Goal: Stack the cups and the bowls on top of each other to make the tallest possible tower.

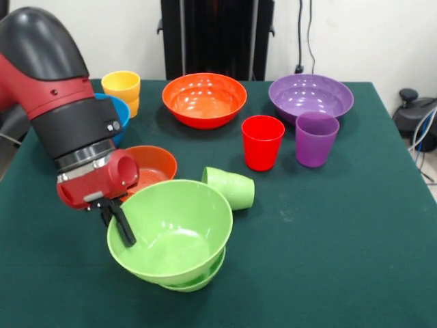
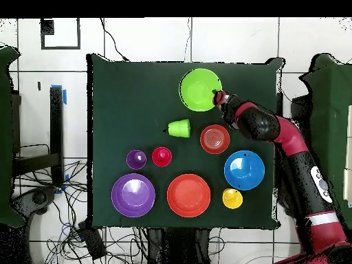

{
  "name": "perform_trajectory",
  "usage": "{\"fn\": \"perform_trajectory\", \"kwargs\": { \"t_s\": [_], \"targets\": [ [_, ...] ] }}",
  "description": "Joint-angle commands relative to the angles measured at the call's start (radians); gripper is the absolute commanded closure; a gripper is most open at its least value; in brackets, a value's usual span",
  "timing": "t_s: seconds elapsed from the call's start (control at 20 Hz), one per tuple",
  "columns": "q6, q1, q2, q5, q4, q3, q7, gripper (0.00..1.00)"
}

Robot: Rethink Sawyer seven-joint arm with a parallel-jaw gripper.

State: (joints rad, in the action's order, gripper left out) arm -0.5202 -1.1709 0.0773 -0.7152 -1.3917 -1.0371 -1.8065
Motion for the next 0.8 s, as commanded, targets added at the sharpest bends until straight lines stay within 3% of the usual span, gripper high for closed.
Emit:
{"fn": "perform_trajectory", "kwargs": {
  "t_s": [0.05, 0.8],
  "targets": [
    [-0.052, 0.064, -0.065, -0.079, 0.098, 0.105, 0.279, 1.0],
    [0.014, 0.112, 0.0, -0.098, 0.028, 0.165, 0.132, 1.0]
  ]
}}
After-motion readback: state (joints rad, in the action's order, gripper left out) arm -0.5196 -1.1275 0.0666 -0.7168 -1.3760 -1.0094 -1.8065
